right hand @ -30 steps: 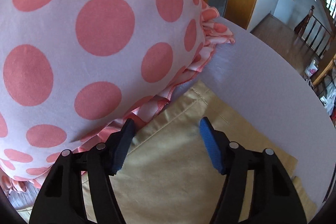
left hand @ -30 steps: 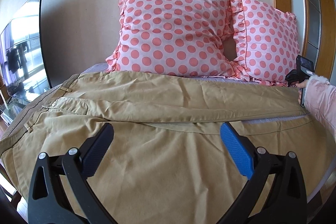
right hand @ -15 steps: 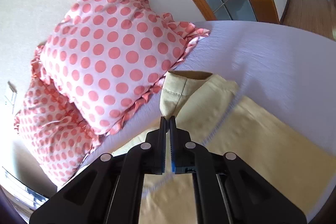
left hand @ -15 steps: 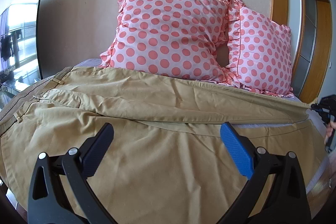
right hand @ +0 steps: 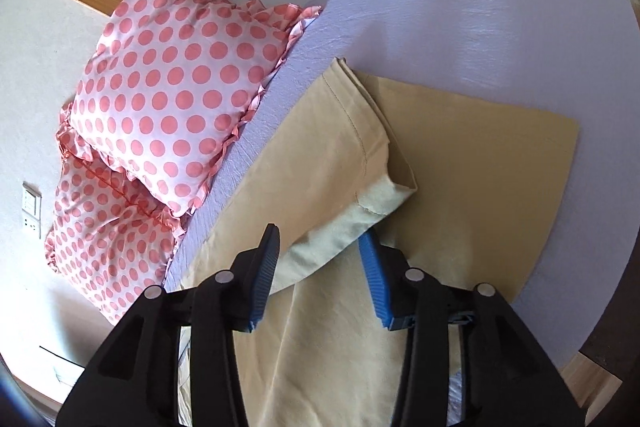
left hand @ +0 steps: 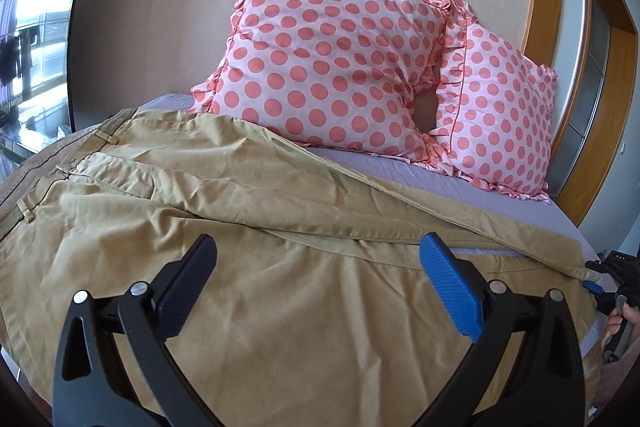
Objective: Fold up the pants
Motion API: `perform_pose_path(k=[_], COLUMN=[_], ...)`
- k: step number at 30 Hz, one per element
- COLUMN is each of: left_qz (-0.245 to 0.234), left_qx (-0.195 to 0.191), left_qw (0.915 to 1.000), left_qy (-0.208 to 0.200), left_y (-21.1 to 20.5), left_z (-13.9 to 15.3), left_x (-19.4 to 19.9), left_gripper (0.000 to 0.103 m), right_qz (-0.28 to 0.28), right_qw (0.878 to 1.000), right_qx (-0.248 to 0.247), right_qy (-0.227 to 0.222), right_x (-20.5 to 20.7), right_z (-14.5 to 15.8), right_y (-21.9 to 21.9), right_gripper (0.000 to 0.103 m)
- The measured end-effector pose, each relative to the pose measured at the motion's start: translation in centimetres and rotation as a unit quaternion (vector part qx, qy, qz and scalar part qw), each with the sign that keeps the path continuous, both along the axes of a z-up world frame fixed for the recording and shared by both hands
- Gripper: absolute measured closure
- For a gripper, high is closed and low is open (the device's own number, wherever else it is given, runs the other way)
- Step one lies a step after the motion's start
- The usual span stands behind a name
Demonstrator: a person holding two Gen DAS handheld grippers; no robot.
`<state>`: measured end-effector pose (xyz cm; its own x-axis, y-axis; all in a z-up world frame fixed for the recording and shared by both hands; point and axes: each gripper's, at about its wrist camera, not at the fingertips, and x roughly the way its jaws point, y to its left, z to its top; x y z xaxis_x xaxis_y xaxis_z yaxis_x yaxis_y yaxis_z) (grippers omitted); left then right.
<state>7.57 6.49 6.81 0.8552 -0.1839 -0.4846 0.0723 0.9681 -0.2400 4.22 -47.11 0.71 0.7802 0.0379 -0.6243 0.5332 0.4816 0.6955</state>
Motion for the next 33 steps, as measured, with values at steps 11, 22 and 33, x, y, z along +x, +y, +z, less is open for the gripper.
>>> perform_pose_path(k=[11,22,33], left_qz=[0.032,0.131,0.098], left_qx=[-0.095,-0.105,-0.102], left_qw=[0.9917,0.9601,0.9849], left_qy=[0.081,0.223,0.100], left_y=[6.3,11.0,12.4], left_z=[1.8,-3.5,0.1], left_x=[10.5,24.1,0.6], left_gripper=[0.008,0.092,0.096], right_qz=[-0.017,-0.012,-0.050], right_qw=[0.993,0.992,0.990], right_qx=[0.001,0.012,-0.031], right_qy=[-0.120,-0.129,-0.127], right_x=[-2.5,-2.8,-6.4], right_z=[1.0,0.8,1.8], right_y=[-2.0,-2.1,-3.8], right_gripper=[0.100,0.099,0.099])
